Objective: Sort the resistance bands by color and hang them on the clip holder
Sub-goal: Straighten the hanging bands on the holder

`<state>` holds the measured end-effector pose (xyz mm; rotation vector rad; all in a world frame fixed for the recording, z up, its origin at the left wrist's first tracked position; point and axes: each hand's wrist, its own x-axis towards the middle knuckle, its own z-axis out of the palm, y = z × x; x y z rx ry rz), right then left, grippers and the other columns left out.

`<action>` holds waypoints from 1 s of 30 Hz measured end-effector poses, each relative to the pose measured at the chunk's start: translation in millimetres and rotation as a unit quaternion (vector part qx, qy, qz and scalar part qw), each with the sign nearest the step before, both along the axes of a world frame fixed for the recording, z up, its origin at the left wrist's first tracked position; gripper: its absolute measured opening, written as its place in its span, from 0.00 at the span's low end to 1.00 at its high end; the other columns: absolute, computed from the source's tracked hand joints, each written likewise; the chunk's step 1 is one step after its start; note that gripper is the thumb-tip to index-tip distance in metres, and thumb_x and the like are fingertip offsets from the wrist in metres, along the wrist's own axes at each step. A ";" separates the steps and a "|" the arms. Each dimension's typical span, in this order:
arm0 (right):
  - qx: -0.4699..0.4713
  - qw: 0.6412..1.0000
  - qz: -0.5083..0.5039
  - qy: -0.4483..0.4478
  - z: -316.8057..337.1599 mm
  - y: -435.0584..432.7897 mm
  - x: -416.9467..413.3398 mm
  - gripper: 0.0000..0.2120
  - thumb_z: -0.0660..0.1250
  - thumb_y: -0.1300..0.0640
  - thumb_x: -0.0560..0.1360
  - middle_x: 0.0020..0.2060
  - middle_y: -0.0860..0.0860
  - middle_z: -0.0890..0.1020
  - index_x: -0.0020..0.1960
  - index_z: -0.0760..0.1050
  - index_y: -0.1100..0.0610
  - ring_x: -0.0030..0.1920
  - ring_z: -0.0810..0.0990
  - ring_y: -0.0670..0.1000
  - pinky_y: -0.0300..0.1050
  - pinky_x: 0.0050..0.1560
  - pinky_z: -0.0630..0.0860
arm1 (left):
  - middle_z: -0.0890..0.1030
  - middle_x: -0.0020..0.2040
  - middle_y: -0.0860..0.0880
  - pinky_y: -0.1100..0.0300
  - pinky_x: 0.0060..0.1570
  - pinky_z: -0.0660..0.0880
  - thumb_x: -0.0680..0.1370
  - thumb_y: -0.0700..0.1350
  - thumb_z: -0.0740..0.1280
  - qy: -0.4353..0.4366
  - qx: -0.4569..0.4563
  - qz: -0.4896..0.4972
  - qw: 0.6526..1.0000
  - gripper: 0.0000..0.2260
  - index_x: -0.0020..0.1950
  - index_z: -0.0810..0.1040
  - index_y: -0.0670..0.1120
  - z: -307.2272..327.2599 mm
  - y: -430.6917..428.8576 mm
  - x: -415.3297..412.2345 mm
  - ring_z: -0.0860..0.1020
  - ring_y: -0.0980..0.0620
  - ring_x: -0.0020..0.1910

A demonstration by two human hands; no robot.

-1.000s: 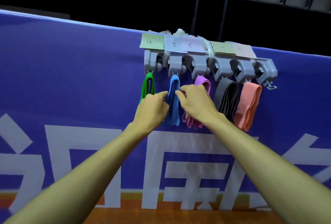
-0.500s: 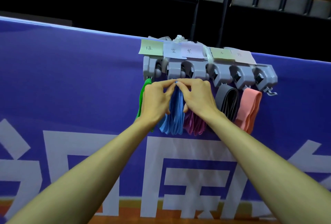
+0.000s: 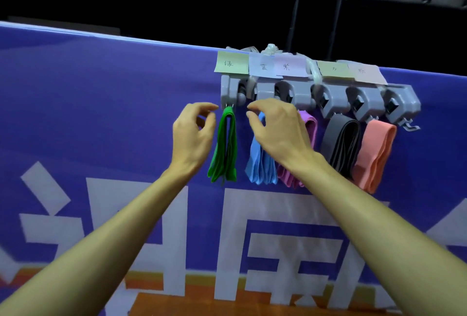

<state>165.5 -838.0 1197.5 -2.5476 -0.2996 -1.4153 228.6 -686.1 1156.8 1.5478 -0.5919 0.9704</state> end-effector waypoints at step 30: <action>0.100 0.987 0.045 0.121 -11.0 25.2 17.6 0.09 0.60 0.51 0.80 0.34 0.51 0.83 0.54 0.78 0.51 0.19 0.77 0.48 0.48 0.47 0.79 | 0.83 0.52 0.50 0.72 0.44 0.75 0.77 0.44 0.69 -0.017 0.120 -0.057 0.991 0.13 0.61 0.79 0.46 -7.5 6.0 18.6 0.79 0.59 0.43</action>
